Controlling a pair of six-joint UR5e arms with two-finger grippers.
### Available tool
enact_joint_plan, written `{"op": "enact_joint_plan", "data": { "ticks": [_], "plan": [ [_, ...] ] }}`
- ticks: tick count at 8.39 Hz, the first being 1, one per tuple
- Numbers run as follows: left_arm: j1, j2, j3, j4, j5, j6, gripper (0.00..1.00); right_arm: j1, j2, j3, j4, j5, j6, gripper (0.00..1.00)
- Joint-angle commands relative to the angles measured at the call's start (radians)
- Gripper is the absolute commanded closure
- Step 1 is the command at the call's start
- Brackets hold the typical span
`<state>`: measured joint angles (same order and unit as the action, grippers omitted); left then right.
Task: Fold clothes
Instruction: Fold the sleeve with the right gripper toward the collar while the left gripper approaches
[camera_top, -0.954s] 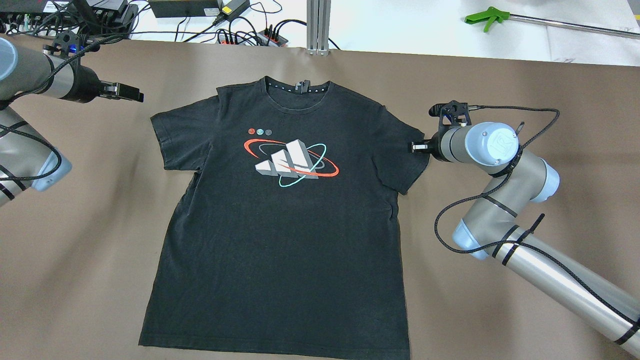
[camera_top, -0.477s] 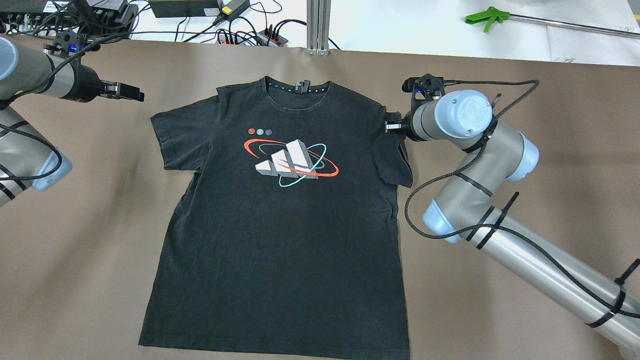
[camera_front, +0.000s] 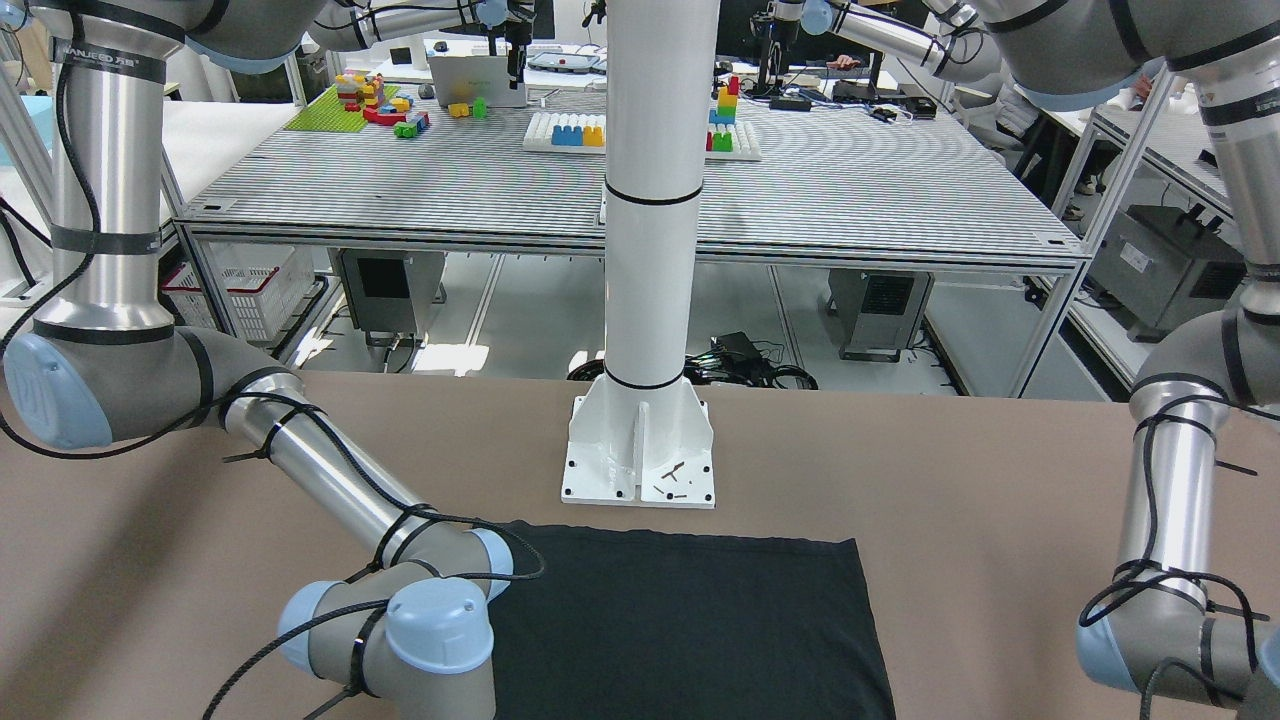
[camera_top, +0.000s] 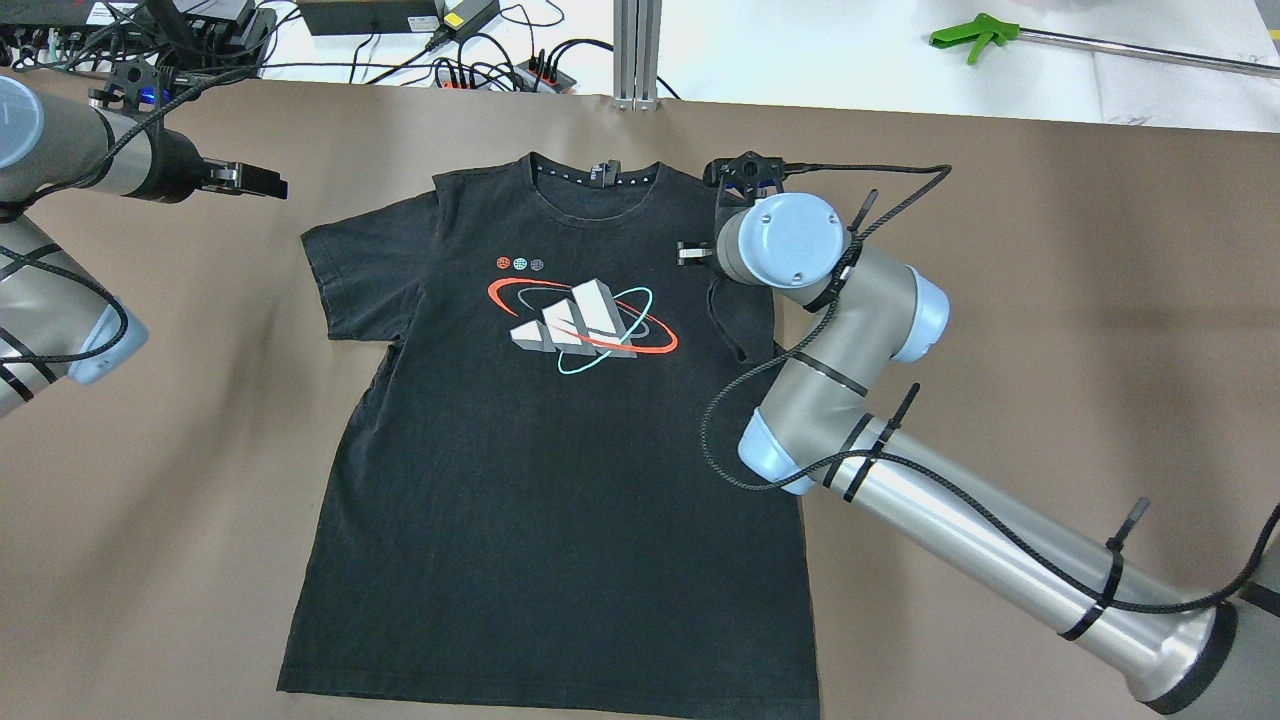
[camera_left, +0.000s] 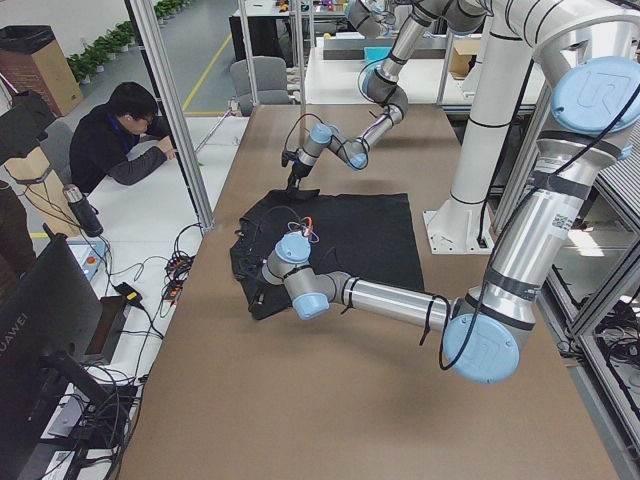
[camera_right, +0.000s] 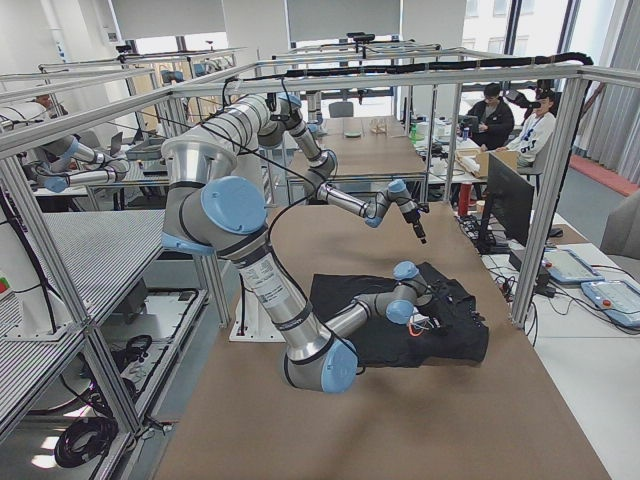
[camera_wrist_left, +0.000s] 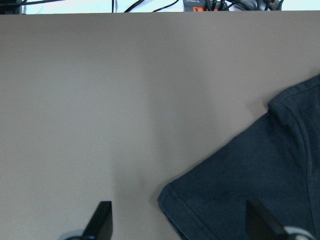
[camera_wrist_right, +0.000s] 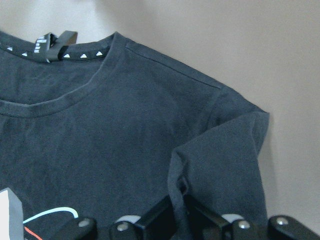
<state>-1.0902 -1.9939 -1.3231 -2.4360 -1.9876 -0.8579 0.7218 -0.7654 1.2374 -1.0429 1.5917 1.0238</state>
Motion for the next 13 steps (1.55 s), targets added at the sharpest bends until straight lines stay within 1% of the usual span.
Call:
{"op": "enact_joint_plan", "data": {
  "ticks": [1,3,4,5,6,7,8,9,10,11,12,13],
  "plan": [
    [0.003,0.000,0.001,0.002,0.006,0.000,0.06,-0.056,0.076,-0.067,0.001,-0.070,0.007,1.00],
    [0.004,-0.009,0.001,0.002,0.007,-0.003,0.06,-0.067,0.086,-0.075,0.003,-0.084,0.007,1.00],
    [0.012,-0.013,0.001,0.003,0.024,-0.004,0.06,-0.070,0.096,-0.087,0.006,-0.090,0.007,0.30],
    [0.016,-0.023,0.001,0.003,0.033,-0.006,0.06,-0.068,0.093,-0.091,0.017,-0.094,0.005,0.06],
    [0.018,-0.029,0.013,0.000,0.033,0.008,0.06,-0.068,0.090,-0.092,0.026,-0.102,0.007,0.06],
    [0.019,-0.042,0.046,-0.009,0.032,0.014,0.06,-0.059,0.090,-0.092,0.027,-0.098,0.019,0.06],
    [0.035,-0.054,0.054,-0.012,0.032,0.016,0.06,-0.041,0.090,-0.092,0.027,-0.076,0.022,0.06],
    [0.071,-0.046,0.073,-0.067,0.071,0.016,0.06,-0.003,0.089,-0.089,0.027,-0.011,0.021,0.06],
    [0.113,-0.051,0.135,-0.169,0.138,0.014,0.06,0.023,0.080,-0.082,0.027,0.037,0.019,0.06],
    [0.148,-0.078,0.192,-0.198,0.183,0.014,0.06,0.037,0.057,-0.064,0.027,0.056,0.015,0.06],
    [0.153,-0.100,0.238,-0.199,0.205,0.017,0.06,0.042,0.045,-0.052,0.027,0.063,0.015,0.06],
    [0.154,-0.105,0.255,-0.198,0.211,0.028,0.06,0.042,0.028,-0.035,0.029,0.063,0.018,0.06]
  ]
}}
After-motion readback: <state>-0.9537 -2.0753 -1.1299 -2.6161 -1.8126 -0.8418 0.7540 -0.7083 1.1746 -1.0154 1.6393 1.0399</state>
